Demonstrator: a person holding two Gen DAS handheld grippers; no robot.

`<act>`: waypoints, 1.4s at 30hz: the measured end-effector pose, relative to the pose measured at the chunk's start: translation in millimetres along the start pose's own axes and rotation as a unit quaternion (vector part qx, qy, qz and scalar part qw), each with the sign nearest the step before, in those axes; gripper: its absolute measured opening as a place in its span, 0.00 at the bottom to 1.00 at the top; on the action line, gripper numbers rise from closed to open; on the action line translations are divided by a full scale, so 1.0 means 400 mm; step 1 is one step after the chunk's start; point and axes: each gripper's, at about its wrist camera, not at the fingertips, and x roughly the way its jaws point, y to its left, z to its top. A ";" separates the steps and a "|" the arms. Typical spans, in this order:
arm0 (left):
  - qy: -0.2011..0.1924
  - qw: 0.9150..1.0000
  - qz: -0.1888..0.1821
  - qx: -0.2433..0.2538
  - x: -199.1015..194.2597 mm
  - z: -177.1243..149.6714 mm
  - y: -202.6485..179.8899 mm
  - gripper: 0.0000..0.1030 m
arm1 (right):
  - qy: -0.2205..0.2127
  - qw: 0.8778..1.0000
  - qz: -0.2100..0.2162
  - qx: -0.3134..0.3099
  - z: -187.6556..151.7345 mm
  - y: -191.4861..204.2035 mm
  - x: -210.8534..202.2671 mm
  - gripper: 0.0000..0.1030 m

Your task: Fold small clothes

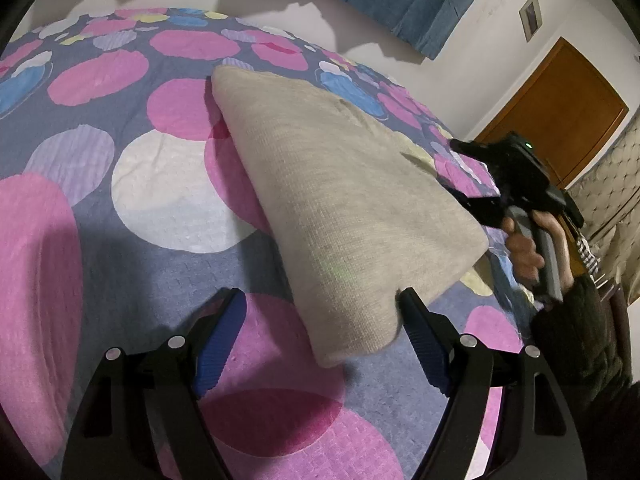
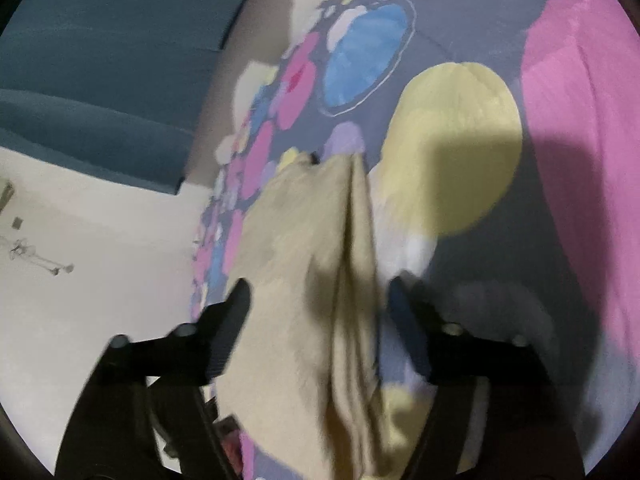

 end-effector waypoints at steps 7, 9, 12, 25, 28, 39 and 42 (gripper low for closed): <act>0.002 1.000 0.004 0.006 0.004 0.002 -0.005 0.77 | -0.042 0.997 0.053 -0.047 -0.051 -0.009 -0.023 0.78; 0.001 1.000 0.006 0.008 0.004 0.003 -0.006 0.77 | -0.047 0.996 0.064 -0.040 -0.046 -0.010 -0.029 0.78; -0.001 1.000 0.002 0.005 0.002 0.004 -0.004 0.78 | -0.050 0.995 0.084 -0.031 -0.041 -0.022 -0.036 0.78; -0.030 0.997 -0.055 -0.043 -0.033 0.104 0.031 0.82 | -0.042 0.994 0.104 -0.018 -0.029 -0.023 -0.047 0.82; 0.011 0.995 -0.066 -0.075 0.039 0.159 0.091 0.82 | -0.013 0.995 0.095 -0.002 0.010 -0.015 -0.020 0.82; 0.016 0.986 -0.108 -0.123 0.193 0.303 0.164 0.62 | 0.070 0.997 0.021 -0.008 0.144 0.008 0.179 0.46; 0.011 0.988 -0.102 -0.117 0.210 0.310 0.164 0.43 | 0.072 0.997 0.027 -0.013 0.141 0.003 0.192 0.33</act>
